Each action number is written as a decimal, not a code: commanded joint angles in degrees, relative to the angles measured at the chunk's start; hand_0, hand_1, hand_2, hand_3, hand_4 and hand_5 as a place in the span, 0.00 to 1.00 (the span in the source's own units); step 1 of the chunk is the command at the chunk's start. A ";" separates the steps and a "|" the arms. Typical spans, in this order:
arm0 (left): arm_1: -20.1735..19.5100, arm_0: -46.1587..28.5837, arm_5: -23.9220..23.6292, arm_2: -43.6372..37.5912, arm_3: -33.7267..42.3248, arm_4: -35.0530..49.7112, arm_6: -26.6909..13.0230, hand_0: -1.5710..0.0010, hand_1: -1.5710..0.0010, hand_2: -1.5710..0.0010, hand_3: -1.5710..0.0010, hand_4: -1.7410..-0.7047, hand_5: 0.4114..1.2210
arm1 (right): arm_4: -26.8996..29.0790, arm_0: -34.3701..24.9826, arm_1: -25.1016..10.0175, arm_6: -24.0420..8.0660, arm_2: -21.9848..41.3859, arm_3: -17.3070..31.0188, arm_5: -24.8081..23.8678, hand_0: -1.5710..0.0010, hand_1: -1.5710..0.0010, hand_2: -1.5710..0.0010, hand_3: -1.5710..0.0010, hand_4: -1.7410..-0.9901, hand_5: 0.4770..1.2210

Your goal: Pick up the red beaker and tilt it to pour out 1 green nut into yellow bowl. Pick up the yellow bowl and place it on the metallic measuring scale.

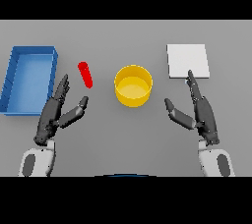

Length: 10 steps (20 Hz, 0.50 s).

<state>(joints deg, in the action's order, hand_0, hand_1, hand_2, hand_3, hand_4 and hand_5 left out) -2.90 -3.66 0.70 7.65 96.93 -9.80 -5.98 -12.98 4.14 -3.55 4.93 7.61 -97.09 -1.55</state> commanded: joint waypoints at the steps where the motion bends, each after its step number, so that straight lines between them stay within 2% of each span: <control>1: -0.11 1.96 0.11 -0.92 -2.37 0.53 -0.55 1.00 1.00 1.00 1.00 0.58 0.29 | 0.53 -0.95 0.31 -1.11 -0.35 0.09 -0.13 1.00 1.00 1.00 1.00 0.73 0.20; 7: -0.59 12.94 0.00 -4.67 -16.64 1.04 3.36 1.00 1.00 1.00 1.00 0.55 0.28 | 1.28 -0.88 0.12 0.60 -0.91 1.64 0.42 1.00 1.00 1.00 1.00 0.69 0.20; 10: 0.00 17.74 0.51 -5.56 -22.77 1.41 5.32 1.00 1.00 1.00 1.00 0.54 0.28 | 1.31 -0.84 -0.06 0.35 -0.76 1.16 0.74 1.00 1.00 1.00 1.00 0.68 0.20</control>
<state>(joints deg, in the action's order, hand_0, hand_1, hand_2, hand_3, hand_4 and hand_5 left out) -2.89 14.10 1.21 2.10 74.17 -8.39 -0.79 -11.67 3.31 -3.61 5.33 6.86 -95.94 -0.80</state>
